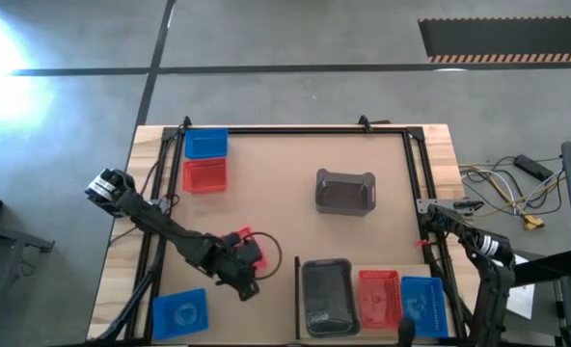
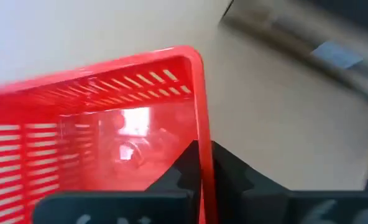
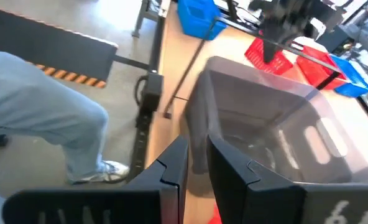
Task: Stack baskets on shelf by color
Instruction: Stack the bottom red bin on top of the red bin on the shelf
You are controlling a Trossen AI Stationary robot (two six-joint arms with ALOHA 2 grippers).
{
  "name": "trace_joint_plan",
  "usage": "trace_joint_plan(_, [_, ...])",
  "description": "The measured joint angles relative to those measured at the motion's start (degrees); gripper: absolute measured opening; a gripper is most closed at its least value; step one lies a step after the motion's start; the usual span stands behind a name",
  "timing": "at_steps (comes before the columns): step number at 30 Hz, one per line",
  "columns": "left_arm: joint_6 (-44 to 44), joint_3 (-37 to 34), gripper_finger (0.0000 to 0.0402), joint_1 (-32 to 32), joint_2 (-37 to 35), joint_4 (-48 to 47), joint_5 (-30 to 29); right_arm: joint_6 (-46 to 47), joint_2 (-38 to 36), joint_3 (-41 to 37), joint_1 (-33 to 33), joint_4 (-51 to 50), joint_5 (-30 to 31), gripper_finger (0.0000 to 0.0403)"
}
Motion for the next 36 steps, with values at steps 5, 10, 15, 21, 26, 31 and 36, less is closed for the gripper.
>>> trace_joint_plan(5, [13.8, 12.8, 0.0, 0.8, 0.0, -0.3, -6.0, 5.6, 0.0, 0.0, -1.4, -6.7, -0.6, 0.0052])
trace_joint_plan(10, [30.7, 22.0, 0.0, 0.9, 1.5, 5.6, -6.0, 17.4, -0.3, 0.7, -1.2, -17.3, -0.6, 0.0052])
trace_joint_plan(15, [43.6, 28.1, 0.0, 0.9, 6.3, 12.3, -5.3, 29.2, -1.0, 4.1, 0.1, -28.1, -0.5, 0.0052])
trace_joint_plan(21, [54.4, 36.2, 0.0, 1.2, 16.8, 15.0, -1.2, 28.8, -4.6, 4.0, 0.4, -28.0, -0.5, 0.0052])
trace_joint_plan(26, [59.6, 41.2, 0.0, 1.2, 22.9, 12.2, 2.5, 23.0, -6.8, 4.0, 0.0, -27.9, -0.6, 0.0057])
trace_joint_plan(31, [61.7, 41.8, 0.0, 1.2, 24.5, 10.4, 5.2, 10.5, -8.9, 4.0, -3.6, -27.3, -0.7, 0.0103])
trace_joint_plan(36, [62.2, 41.5, 0.0, 1.3, 24.5, 10.4, 5.4, -9.6, -9.8, 4.0, -10.2, -24.6, -5.1, 0.0166])
